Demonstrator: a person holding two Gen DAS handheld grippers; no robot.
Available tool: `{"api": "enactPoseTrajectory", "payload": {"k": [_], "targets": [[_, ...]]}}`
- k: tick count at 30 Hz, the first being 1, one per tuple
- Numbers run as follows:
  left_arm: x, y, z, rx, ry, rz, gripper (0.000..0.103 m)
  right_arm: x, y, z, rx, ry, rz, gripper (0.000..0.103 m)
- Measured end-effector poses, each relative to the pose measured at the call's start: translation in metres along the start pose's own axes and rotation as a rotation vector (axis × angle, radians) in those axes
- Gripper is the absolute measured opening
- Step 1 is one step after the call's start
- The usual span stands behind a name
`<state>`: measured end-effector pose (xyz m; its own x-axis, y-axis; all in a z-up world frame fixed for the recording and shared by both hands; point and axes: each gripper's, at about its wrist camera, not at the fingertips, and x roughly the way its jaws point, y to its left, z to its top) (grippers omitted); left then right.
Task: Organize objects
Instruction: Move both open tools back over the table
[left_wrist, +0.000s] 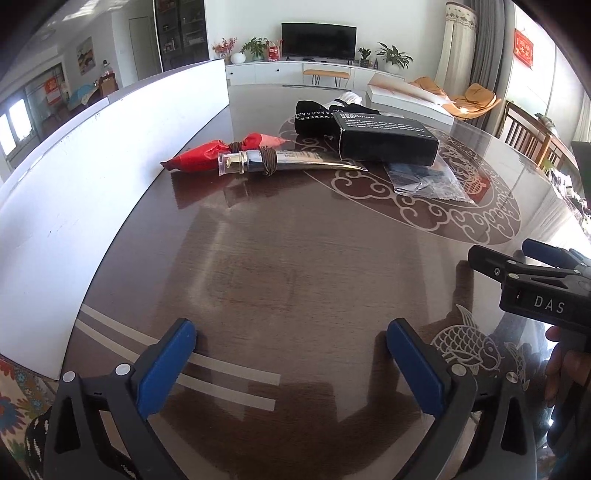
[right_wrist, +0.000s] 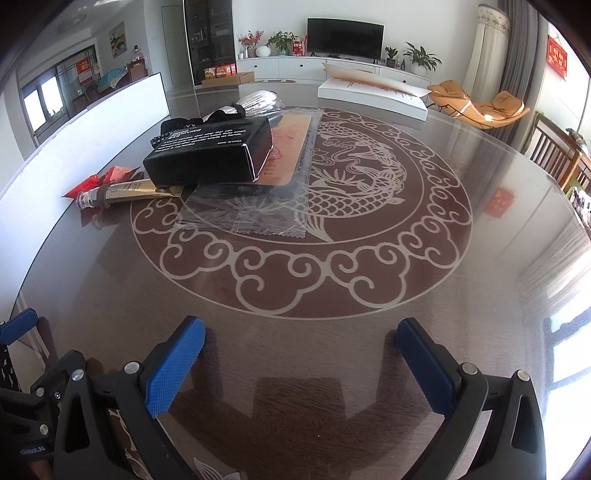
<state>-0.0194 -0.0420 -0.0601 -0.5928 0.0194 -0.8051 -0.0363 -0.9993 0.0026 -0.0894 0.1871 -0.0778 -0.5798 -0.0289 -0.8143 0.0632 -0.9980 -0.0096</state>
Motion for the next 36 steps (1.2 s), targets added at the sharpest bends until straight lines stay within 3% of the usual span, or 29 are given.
{"api": "enactPoseTrajectory", "payload": {"k": [17,28,30,32,36], "targets": [[-0.004,0.004,-0.006,0.021,-0.028,-0.019,0.103,0.000,0.000,0.000,0.000,0.000,0.000,0.103],[-0.003,0.020,-0.005,-0.023,-0.038,0.016,0.103,0.000,0.000,0.000,0.001,0.000,0.003,0.103],[-0.003,0.021,-0.005,-0.020,-0.041,0.014,0.103,0.001,0.000,0.003,-0.036,0.011,0.048,0.103],[-0.003,0.021,-0.005,-0.021,-0.042,0.014,0.103,0.001,-0.002,0.020,-0.101,0.004,0.179,0.103],[-0.001,0.021,-0.003,-0.026,-0.047,0.020,0.103,-0.004,0.005,0.090,-0.316,-0.101,0.249,0.103]]}}
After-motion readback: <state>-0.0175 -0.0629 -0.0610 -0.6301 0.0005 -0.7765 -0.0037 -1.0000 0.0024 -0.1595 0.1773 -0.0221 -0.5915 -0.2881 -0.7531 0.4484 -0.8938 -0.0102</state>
